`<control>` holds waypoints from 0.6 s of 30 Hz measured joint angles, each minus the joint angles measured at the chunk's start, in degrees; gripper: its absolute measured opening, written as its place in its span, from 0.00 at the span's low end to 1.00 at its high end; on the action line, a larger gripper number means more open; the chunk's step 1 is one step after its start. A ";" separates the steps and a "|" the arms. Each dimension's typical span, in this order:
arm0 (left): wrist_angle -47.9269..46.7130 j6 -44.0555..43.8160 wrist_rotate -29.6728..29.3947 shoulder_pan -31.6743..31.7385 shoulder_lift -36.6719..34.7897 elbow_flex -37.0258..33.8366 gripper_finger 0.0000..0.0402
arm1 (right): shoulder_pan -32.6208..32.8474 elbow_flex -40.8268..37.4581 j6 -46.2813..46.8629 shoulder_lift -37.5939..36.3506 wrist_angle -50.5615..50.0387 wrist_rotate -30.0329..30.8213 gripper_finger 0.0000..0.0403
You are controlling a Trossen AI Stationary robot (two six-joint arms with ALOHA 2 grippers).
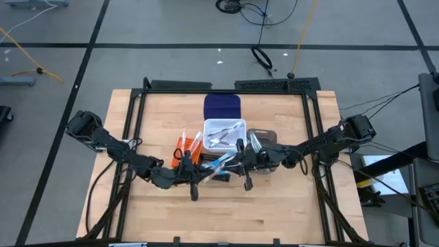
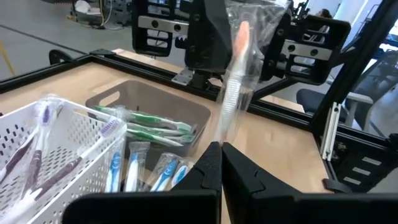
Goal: Pick & Place Toothbrushes
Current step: Put the orange toothbrush into the orange basket
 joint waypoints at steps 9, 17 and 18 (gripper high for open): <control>0.02 -0.31 1.42 0.00 0.00 0.00 0.00 | 0.12 -0.01 -0.90 0.00 -0.16 1.28 0.03; -0.40 1.30 3.01 -0.64 0.04 0.00 0.12 | -0.08 0.00 0.21 -0.77 -3.42 1.07 0.03; -0.44 1.61 3.05 -0.72 0.04 0.00 0.15 | -0.27 0.00 0.42 -1.28 -4.75 1.09 0.03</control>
